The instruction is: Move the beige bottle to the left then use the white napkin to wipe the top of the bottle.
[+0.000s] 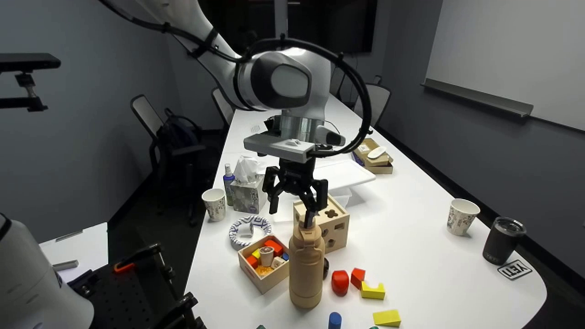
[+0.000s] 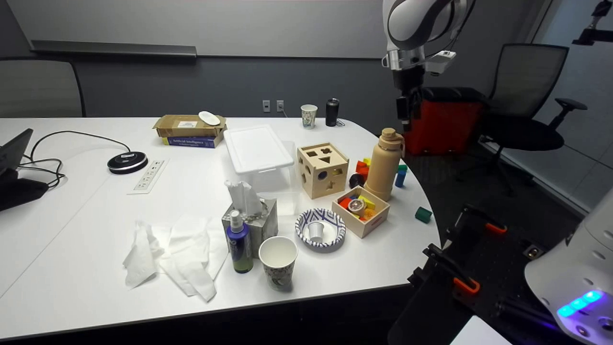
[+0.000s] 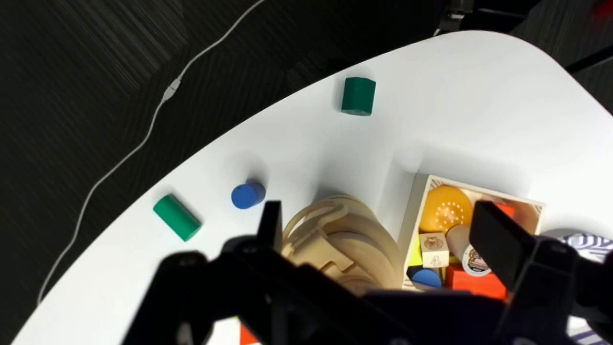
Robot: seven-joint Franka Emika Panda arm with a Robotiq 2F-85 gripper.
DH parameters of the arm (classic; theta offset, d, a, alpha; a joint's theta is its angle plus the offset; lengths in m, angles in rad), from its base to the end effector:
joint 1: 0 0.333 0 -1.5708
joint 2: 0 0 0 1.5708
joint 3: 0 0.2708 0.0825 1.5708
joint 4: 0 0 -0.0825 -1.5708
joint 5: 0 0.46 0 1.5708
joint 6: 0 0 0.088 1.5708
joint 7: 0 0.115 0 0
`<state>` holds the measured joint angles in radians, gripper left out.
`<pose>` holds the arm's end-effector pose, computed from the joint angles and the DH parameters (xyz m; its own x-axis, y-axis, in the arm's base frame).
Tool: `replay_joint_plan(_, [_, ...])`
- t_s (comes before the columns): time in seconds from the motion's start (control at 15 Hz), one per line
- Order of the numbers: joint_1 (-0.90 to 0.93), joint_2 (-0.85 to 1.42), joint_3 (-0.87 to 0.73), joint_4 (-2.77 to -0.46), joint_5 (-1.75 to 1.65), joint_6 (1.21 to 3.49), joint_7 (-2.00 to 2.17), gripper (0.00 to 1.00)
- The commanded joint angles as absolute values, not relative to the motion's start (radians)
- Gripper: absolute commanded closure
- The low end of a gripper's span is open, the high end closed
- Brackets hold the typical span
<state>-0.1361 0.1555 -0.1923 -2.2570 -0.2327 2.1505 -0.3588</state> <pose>0.5141 -0.1907 0.1686 0.9350 0.1597 -0.3168 0.1929 -0.9782 0.0765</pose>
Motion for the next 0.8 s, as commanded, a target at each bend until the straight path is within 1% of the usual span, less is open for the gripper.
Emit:
replay_joint_plan(0.0, [-0.15, 0.219, -0.156, -2.19, -0.273, 2.121, -0.511, 0.0])
replay_joint_plan(0.27, [-0.149, 0.265, -0.133, -2.143, -0.363, 2.133, -0.655, 0.0])
replay_joint_plan(0.47, [-0.155, 0.275, -0.126, -2.154, -0.432, 2.203, -0.753, 0.0])
replay_joint_plan(0.73, [-0.177, 0.257, -0.122, -2.201, -0.389, 2.311, -0.833, 0.0])
